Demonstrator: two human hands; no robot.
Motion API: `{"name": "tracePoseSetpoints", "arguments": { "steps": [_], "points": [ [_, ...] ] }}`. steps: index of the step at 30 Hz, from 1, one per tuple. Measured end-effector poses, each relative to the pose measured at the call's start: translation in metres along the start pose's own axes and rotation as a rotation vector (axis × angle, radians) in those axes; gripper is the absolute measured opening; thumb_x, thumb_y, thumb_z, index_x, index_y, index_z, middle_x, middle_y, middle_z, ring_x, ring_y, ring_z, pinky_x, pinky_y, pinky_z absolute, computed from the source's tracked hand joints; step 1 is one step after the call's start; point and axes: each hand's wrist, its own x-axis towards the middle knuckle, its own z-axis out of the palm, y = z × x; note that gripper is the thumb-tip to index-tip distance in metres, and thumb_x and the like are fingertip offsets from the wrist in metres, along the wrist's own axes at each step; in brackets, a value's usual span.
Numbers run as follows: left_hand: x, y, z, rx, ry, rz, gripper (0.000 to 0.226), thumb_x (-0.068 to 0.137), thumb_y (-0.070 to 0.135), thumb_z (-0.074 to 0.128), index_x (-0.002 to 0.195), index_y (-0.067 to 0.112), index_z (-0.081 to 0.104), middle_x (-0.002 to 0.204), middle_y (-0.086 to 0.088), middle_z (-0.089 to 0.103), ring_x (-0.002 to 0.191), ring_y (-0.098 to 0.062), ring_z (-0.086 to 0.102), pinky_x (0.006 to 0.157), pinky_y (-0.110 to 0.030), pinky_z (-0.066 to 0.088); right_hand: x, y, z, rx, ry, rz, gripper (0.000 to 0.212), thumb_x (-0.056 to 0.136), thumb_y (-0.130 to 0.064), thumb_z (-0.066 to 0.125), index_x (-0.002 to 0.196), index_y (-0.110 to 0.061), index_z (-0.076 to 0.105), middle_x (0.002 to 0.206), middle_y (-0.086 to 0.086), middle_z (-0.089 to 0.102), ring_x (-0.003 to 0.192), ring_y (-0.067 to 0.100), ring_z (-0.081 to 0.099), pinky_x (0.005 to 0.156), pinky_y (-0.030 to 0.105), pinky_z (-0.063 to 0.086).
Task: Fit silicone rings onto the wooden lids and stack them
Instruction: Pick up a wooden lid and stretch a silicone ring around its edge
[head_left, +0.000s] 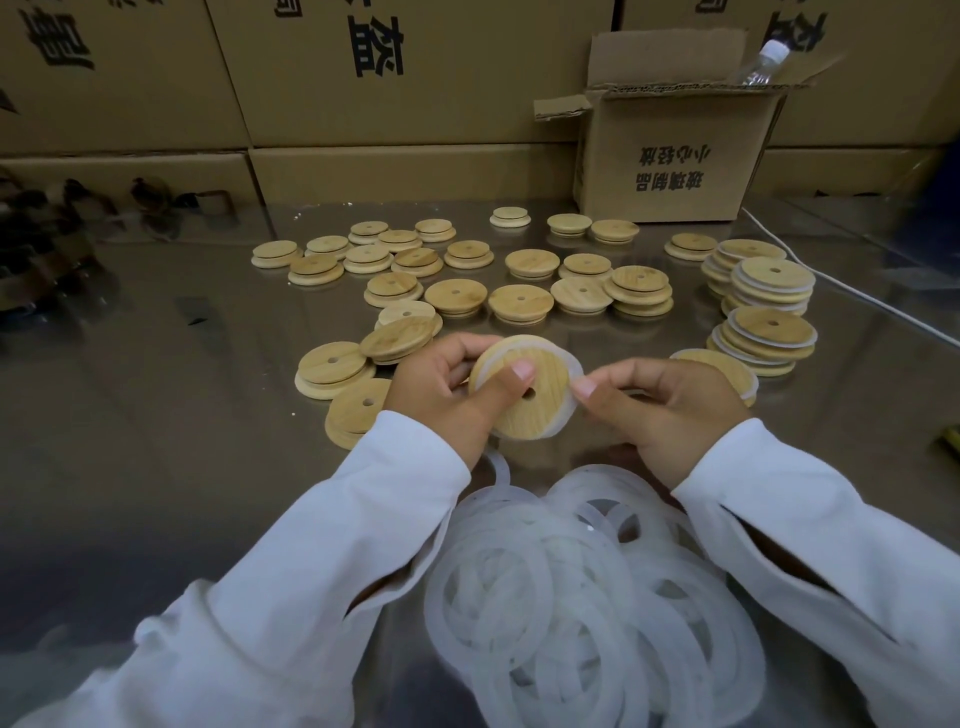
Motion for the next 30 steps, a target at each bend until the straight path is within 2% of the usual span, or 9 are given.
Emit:
{"name": "tracePoseSetpoints", "arguments": {
  "steps": [5,15,19,22,25,27,30],
  "points": [
    [0.0021,-0.0024,-0.0015,-0.084,-0.017,-0.069,0.011,0.082,0.015,0.063,0.084,0.025,0.065,0.070,0.012,0.071,0.071,-0.003,0.067,0.066,-0.027,0.057,0.0006,-0.0067,-0.0048,-0.115,-0.036,-0.055,0.018,0.081,-0.025,0.065,0.064,-0.032,0.062,0.072,-0.014,0.064,0.076,0.004,0.058,0.066,0.014,0.040],
    [0.0075,-0.0002,-0.0044,-0.276,-0.016,-0.142,0.011,0.081,0.007,0.061,0.083,0.017,0.066,0.068,0.006,0.072,0.066,-0.007,0.069,0.056,-0.023,0.056,-0.0018,-0.0103,-0.0037,-0.189,-0.029,-0.106,0.019,0.083,-0.025,0.064,0.065,-0.031,0.059,0.079,-0.011,0.061,0.077,0.006,0.056,0.067,0.019,0.042],
    [0.0072,0.0007,-0.0047,-0.301,-0.026,-0.138,0.011,0.082,0.006,0.059,0.085,0.014,0.065,0.066,0.005,0.071,0.064,-0.006,0.068,0.054,-0.021,0.054,-0.0047,-0.0101,-0.0018,-0.170,-0.022,-0.125,0.019,0.082,-0.024,0.065,0.065,-0.031,0.060,0.073,-0.013,0.062,0.073,0.004,0.057,0.064,0.014,0.042],
    [0.0068,-0.0020,-0.0039,-0.320,-0.032,-0.181,0.010,0.082,0.007,0.059,0.086,0.013,0.066,0.066,0.005,0.071,0.064,-0.007,0.068,0.054,-0.023,0.055,-0.0064,-0.0091,-0.0016,-0.164,0.007,-0.134,0.019,0.080,-0.024,0.066,0.063,-0.032,0.062,0.069,-0.016,0.063,0.066,-0.001,0.058,0.056,0.004,0.041],
    [0.0075,-0.0038,-0.0036,-0.337,-0.029,-0.214,0.009,0.081,0.009,0.060,0.085,0.013,0.067,0.067,0.003,0.071,0.064,-0.008,0.068,0.053,-0.023,0.054,-0.0059,-0.0093,-0.0017,-0.090,0.005,-0.104,0.020,0.079,-0.021,0.067,0.062,-0.031,0.063,0.063,-0.018,0.063,0.063,-0.006,0.058,0.057,0.000,0.040],
    [0.0077,-0.0043,-0.0031,-0.339,-0.024,-0.213,0.009,0.081,0.009,0.060,0.086,0.013,0.067,0.068,0.003,0.071,0.065,-0.009,0.068,0.053,-0.023,0.054,-0.0047,-0.0088,-0.0007,-0.022,-0.029,-0.048,0.016,0.079,-0.022,0.067,0.065,-0.029,0.064,0.068,-0.014,0.064,0.070,0.000,0.059,0.066,0.006,0.045],
    [0.0076,-0.0041,-0.0035,-0.338,-0.018,-0.204,0.010,0.080,0.011,0.060,0.087,0.013,0.066,0.068,0.004,0.071,0.065,-0.007,0.068,0.055,-0.023,0.055,-0.0040,-0.0070,0.0013,0.071,-0.079,0.056,0.009,0.078,-0.026,0.067,0.069,-0.027,0.067,0.076,-0.006,0.065,0.086,0.016,0.061,0.089,0.035,0.049]
  ]
}}
